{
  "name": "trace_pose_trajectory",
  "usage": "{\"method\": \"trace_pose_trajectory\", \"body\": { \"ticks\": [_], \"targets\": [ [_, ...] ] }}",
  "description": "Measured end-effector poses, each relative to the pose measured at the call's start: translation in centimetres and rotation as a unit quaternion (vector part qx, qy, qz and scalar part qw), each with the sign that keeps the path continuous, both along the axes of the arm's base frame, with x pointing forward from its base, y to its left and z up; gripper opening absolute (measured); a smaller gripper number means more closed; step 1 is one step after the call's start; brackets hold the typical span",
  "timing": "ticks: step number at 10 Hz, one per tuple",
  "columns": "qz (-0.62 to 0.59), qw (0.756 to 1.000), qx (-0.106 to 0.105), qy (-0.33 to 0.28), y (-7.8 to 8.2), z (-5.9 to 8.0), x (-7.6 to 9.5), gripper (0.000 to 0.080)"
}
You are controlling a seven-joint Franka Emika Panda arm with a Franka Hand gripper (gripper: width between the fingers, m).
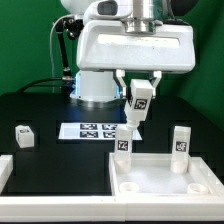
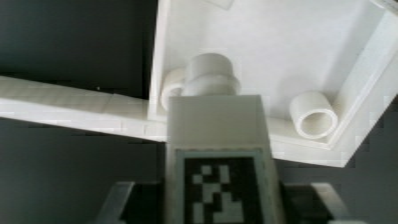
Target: Assemble square table
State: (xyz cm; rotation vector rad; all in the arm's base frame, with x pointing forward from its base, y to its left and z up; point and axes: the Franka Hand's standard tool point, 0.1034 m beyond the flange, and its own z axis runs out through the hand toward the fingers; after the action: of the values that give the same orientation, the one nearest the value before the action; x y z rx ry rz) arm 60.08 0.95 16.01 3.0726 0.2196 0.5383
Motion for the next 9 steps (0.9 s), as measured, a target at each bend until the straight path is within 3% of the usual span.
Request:
{"method": "trace_pose_trajectory", "body": {
  "ticks": [2,3,5,9],
  "targets": [
    [-0.020,1.000,0.023,0.004,1.4,-1.3,0.7,0.0287],
    [-0.032,0.999,0.037,-0.003,2.2,-1.7,2.4,0.0287],
    [-0.059,0.996,0.065,-0.026,5.4,-0.4,5.8,0.0287],
    [-0.054,0.996,0.061,-0.023,5.0,-0.7,5.6,0.0287]
  ]
}}
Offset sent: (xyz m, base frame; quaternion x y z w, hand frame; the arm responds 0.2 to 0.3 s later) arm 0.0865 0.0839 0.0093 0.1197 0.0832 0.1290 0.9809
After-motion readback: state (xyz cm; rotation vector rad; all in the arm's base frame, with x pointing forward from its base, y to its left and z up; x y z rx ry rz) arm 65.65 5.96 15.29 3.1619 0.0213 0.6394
